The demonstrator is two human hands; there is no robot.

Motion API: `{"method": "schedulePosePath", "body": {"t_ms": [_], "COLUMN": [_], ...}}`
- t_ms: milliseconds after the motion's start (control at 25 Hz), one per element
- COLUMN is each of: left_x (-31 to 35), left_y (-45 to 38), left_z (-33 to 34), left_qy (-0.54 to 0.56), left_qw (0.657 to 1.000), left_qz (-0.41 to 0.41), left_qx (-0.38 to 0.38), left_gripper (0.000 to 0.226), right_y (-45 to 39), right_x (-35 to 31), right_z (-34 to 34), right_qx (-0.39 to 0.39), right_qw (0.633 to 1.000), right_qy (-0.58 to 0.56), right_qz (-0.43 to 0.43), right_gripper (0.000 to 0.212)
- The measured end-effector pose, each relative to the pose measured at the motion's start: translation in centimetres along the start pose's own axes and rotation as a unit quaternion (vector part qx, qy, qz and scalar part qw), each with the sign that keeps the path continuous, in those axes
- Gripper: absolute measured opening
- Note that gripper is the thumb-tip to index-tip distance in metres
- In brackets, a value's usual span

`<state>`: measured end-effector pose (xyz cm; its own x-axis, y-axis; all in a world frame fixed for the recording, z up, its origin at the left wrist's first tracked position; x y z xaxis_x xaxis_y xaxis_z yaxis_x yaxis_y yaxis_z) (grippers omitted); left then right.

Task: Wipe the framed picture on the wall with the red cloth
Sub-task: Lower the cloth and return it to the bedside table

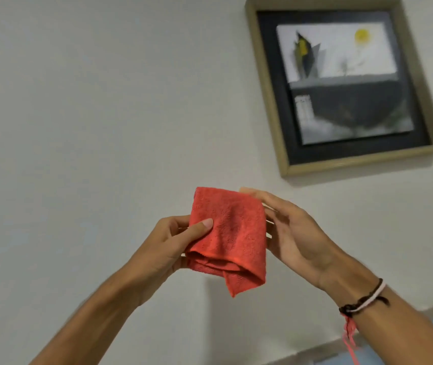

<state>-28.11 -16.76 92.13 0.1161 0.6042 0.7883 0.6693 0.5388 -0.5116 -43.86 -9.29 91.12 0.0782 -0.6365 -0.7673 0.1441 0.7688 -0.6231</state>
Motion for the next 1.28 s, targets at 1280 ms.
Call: {"method": "schedulePosePath", "body": {"t_ms": [1280], "left_x": [-67.7], "left_y": [74.1], "left_z": [22.7], "left_qy": [0.085], "left_qw": [0.672], "left_qz": [-0.702], "left_qx": [0.221], "left_gripper": [0.028], "right_y": [69.8], "right_x": [71.0], "right_z": [7.1], "right_qx": [0.144], "right_qw": [0.602], "right_qy": [0.039], "right_qz": [0.784], "right_gripper": [0.035]}}
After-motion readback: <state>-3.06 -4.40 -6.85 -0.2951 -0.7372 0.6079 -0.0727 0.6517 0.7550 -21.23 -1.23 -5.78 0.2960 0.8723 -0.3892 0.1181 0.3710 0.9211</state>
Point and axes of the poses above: each hand's wrist, its own y-axis away from the middle knuckle, its own z-axis out of the palm, x = y × z, the point moved 9 cm from there along -y, towards the middle knuckle, and after that the axes turned 3 degrees about y, right-handed, at the moved point
